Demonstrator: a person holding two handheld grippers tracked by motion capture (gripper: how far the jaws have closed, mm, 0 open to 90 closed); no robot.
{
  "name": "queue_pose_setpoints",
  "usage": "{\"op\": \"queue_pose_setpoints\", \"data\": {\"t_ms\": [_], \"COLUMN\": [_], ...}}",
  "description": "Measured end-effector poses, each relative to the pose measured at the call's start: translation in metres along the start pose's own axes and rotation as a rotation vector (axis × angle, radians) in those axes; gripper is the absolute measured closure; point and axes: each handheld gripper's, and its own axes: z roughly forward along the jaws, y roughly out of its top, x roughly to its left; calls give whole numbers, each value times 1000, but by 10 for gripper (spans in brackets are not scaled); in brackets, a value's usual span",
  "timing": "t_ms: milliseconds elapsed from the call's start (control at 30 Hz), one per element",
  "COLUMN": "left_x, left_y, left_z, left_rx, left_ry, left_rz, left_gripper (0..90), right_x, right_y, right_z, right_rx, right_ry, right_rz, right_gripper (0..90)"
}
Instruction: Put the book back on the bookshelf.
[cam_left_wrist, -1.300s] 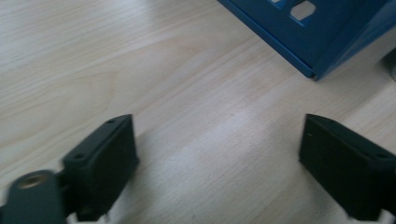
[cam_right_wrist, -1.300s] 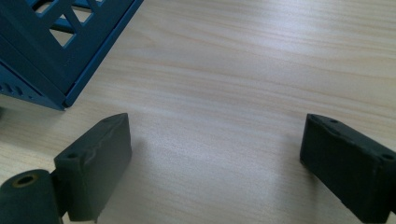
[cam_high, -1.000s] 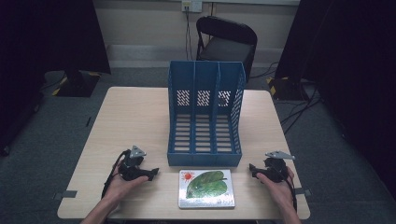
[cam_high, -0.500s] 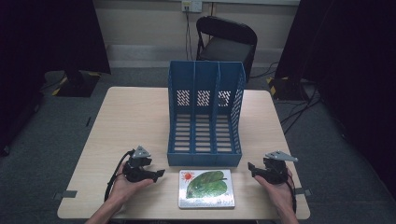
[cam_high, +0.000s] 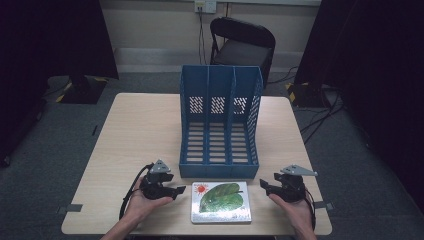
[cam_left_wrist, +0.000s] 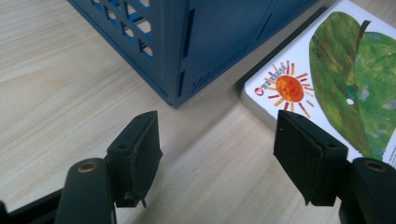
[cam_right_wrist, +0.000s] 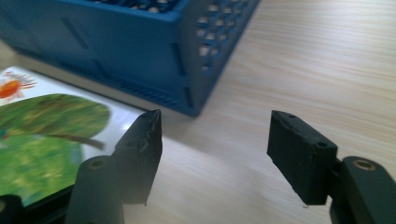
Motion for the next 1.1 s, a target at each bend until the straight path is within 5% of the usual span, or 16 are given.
{"op": "queue_pose_setpoints", "data": {"t_ms": [300,833,1100], "left_x": [-12,-17,-18], "left_y": [3,0,1], "left_z": [13,23,24], "left_rx": [24,66,73], "left_ry": [-23,-35,-26], "left_rz": [27,55,70], "left_gripper": [343,367,368], "right_x": [29,42,46], "right_y": [-2,-5,-11], "right_z": [4,25,25], "right_rx": [42,133,179], "right_ry": [86,141,238], "right_rz": [-71,-118,-97], "right_gripper": [395,369,431]}}
